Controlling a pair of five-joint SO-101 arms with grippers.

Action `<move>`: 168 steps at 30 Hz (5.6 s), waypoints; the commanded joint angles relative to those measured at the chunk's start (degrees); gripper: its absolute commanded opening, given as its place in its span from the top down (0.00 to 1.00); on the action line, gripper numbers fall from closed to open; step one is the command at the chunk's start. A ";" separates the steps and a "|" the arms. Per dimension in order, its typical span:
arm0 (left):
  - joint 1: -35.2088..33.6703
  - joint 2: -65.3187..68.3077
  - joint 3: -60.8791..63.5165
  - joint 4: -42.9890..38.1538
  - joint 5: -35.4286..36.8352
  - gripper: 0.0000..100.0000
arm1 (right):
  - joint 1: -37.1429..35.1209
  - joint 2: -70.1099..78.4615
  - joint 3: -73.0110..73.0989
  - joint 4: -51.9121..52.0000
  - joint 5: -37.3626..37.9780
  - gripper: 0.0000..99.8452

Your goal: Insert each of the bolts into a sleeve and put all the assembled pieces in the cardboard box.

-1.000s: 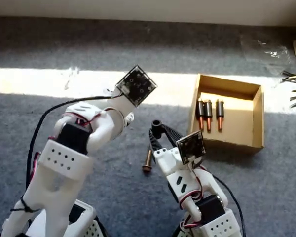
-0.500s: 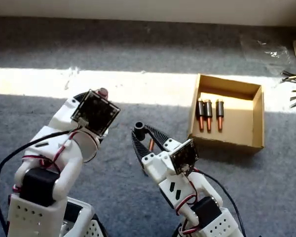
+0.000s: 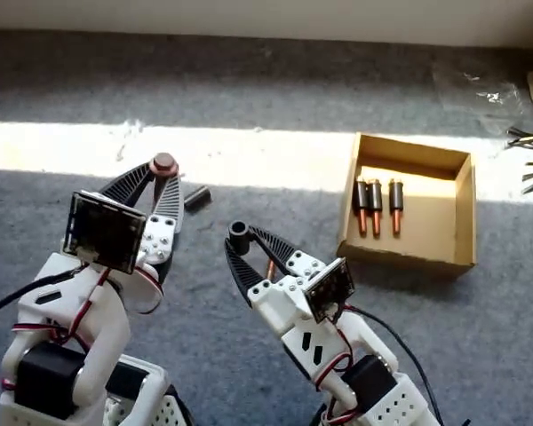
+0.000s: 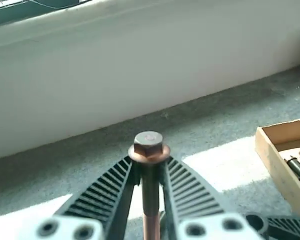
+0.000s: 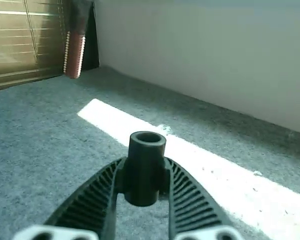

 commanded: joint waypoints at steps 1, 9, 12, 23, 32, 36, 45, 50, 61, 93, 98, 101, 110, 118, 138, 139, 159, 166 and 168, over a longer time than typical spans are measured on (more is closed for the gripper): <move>-0.48 -0.75 -0.48 -2.02 5.71 0.99 | -0.66 -0.57 6.37 -1.63 -0.18 1.00; -0.13 -3.03 -0.31 -1.76 7.30 0.99 | -0.66 -0.57 6.46 -1.36 -0.44 1.00; -0.57 -7.96 1.89 -2.02 11.08 0.99 | -0.66 -0.48 6.46 -1.19 -0.35 1.00; -0.04 -19.47 16.66 -14.95 19.16 0.99 | -0.75 -0.48 6.46 -0.22 -0.18 1.00; 4.35 -19.47 17.45 -17.05 21.19 0.99 | -0.31 -0.48 6.46 0.04 -0.18 1.00; 6.11 -19.47 17.45 -17.05 21.10 0.93 | -0.31 -0.48 6.46 1.89 -0.09 1.00; 10.51 -19.38 17.45 -17.14 20.84 1.00 | -0.57 -0.48 6.46 1.71 -0.09 1.00; 10.68 -19.38 18.07 -17.23 18.73 0.99 | -0.66 -0.48 6.46 1.71 0.00 1.00; 15.52 -19.38 25.01 -25.41 18.55 0.99 | -0.75 -0.57 6.46 1.54 5.54 1.00; 15.96 -19.38 29.67 -28.92 18.46 0.99 | -0.75 -0.57 6.46 1.63 5.89 1.00; 15.96 -19.38 29.67 -28.84 18.46 0.99 | -0.66 -0.57 6.46 1.63 5.89 1.00; 15.96 -19.38 29.67 -28.66 18.46 0.99 | -0.66 -0.57 6.46 1.63 5.89 1.00; 15.87 -19.65 29.58 -24.09 18.64 0.99 | -0.57 -0.57 6.46 1.63 5.89 1.00; 15.87 -19.56 30.73 -17.93 18.90 0.99 | -0.48 -0.57 6.46 1.63 5.89 1.00; 15.78 -19.91 35.21 -18.90 18.46 0.86 | -0.40 -0.57 6.46 1.63 5.89 1.00; 15.78 -19.91 35.21 -18.90 18.55 0.83 | -0.40 -0.57 6.46 1.63 5.89 1.00; 8.48 -19.91 32.57 -20.84 18.46 0.79 | -0.40 -0.57 6.46 1.80 5.89 1.00; 7.96 -19.91 32.22 -20.75 18.29 0.79 | -0.40 -0.57 6.46 1.89 5.89 1.00; 7.96 -20.00 31.69 -20.84 15.65 0.79 | -0.40 -0.57 6.46 1.89 5.89 1.00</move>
